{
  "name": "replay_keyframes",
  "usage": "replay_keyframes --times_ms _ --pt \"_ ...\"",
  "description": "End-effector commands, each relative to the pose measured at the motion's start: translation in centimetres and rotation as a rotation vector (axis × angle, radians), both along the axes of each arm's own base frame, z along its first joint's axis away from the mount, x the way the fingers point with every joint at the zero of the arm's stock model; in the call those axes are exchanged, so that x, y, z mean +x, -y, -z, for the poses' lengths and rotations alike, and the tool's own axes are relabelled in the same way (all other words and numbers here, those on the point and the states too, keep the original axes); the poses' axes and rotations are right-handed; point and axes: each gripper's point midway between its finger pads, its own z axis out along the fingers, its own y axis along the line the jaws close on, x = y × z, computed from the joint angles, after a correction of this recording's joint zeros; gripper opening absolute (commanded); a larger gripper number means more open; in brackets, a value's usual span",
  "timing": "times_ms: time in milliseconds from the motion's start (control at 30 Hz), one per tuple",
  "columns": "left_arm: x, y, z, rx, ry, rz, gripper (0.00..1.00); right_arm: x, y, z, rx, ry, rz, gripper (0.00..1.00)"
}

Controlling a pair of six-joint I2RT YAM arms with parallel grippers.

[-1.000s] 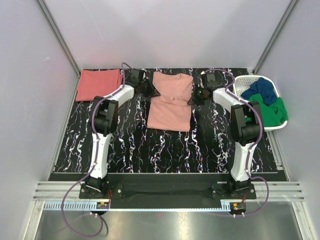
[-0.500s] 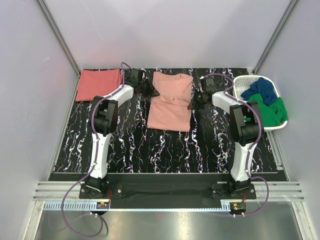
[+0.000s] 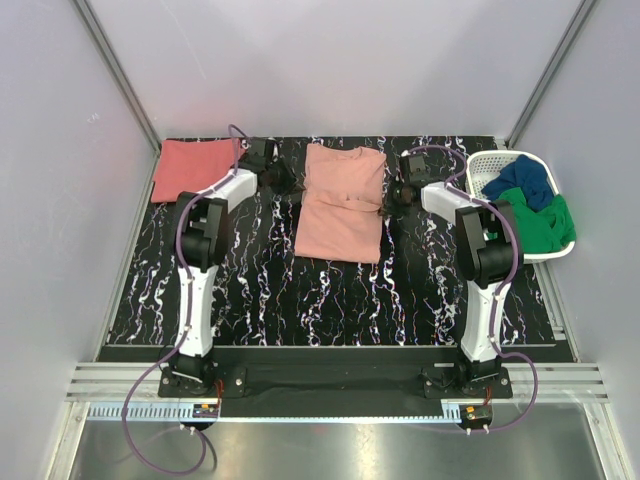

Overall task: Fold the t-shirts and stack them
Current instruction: Fold the tshirt

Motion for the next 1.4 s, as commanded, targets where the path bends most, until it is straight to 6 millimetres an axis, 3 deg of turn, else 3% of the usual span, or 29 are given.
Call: replay_keyframes --times_ms 0,100,300,533,733,900,967,1200,1367 --pt "0.9 -1.9 -6.1 0.038 0.133 -0.045 0.16 3.2 -0.3 -3.5 -0.009 0.131 0.026 0.01" --pt "0.4 -2.6 -6.7 0.070 0.152 -0.051 0.16 3.8 -0.7 -4.0 0.008 0.143 0.025 0.01" --pt "-1.5 -3.3 -5.6 0.105 0.142 -0.040 0.18 4.0 -0.6 -3.5 0.014 0.130 0.056 0.01" --pt "-2.5 -2.4 -4.1 0.089 0.128 0.059 0.33 4.5 -0.6 -4.0 0.010 0.139 0.047 0.04" --pt "-2.1 -0.7 -2.2 0.052 0.131 0.184 0.40 5.1 -0.6 -3.3 0.037 0.129 0.021 0.07" --pt "-1.6 -0.2 -1.4 0.054 0.160 0.235 0.42 5.4 -0.7 -3.9 0.049 0.147 0.014 0.08" --pt "-1.2 0.4 -1.4 0.036 0.177 0.271 0.43 5.5 -0.8 -4.2 0.058 0.152 0.003 0.09" --pt "0.0 1.1 -1.4 0.022 0.212 0.306 0.44 5.1 -0.4 -4.8 0.090 0.183 -0.070 0.26" --pt "0.5 1.6 -1.6 0.003 0.228 0.320 0.45 4.8 -0.1 -5.1 0.119 0.189 -0.112 0.29"
